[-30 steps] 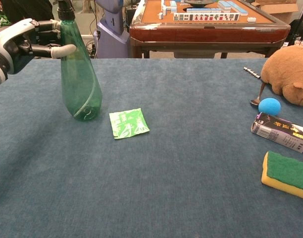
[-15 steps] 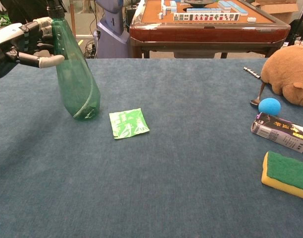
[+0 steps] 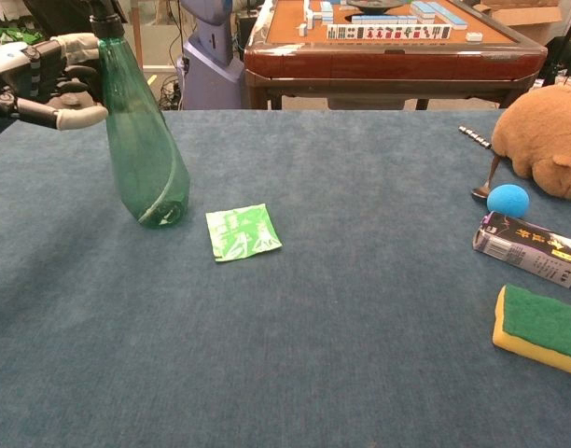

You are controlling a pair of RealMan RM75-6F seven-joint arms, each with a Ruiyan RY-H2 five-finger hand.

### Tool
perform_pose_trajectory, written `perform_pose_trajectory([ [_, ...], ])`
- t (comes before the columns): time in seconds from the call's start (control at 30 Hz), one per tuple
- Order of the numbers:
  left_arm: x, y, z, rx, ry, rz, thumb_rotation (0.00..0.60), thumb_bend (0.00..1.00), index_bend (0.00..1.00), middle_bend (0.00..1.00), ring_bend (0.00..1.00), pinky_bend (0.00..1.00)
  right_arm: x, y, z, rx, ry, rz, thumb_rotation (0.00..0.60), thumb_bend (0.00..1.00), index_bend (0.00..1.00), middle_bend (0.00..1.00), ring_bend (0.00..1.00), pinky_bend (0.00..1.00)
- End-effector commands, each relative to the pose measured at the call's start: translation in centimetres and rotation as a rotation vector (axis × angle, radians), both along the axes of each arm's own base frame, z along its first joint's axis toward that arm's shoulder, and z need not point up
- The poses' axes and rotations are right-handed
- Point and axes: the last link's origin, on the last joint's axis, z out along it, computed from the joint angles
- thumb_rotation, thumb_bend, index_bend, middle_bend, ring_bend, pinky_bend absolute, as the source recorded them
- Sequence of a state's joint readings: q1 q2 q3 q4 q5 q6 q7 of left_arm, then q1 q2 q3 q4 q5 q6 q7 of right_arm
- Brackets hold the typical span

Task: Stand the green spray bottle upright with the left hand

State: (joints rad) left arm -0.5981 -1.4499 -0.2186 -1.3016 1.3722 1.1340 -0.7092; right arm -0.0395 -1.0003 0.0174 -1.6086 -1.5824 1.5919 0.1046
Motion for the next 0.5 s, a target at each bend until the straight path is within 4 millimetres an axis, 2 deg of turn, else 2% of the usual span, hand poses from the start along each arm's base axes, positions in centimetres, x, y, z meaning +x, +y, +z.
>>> perform_pose_trajectory([
  [0.03,-0.7,-0.8,1.0,-0.022,0.067,0.01,0.6,0.31,0.0,0.0,0.0,0.0,0.0,0.0,0.0,0.0,-0.001,0.001,0.6,0.33,0.21,0.17,0.07,0.06],
  [0.2,-2.6,-2.3,3.4,0.001,0.19,0.092,0.6,0.31,0.0,0.0,0.0,0.0,-0.1,-0.1,0.1,0.001,0.001,-0.001,0.6,0.33,0.21,0.17,0.07,0.06],
  [0.33,-4.5,-4.3,5.4,0.102,0.307,0.162,0.6,0.31,0.0,0.0,0.0,0.0,-0.1,-0.3,0.0,0.008,0.003,0.001,0.6,0.33,0.21,0.17,0.07,0.06],
  [0.5,-6.6,-7.0,6.4,0.154,0.475,0.211,0.6,0.31,0.0,0.0,0.0,0.0,0.0,-0.7,-0.5,0.031,-0.001,0.01,0.6,0.33,0.21,0.17,0.07,0.06],
])
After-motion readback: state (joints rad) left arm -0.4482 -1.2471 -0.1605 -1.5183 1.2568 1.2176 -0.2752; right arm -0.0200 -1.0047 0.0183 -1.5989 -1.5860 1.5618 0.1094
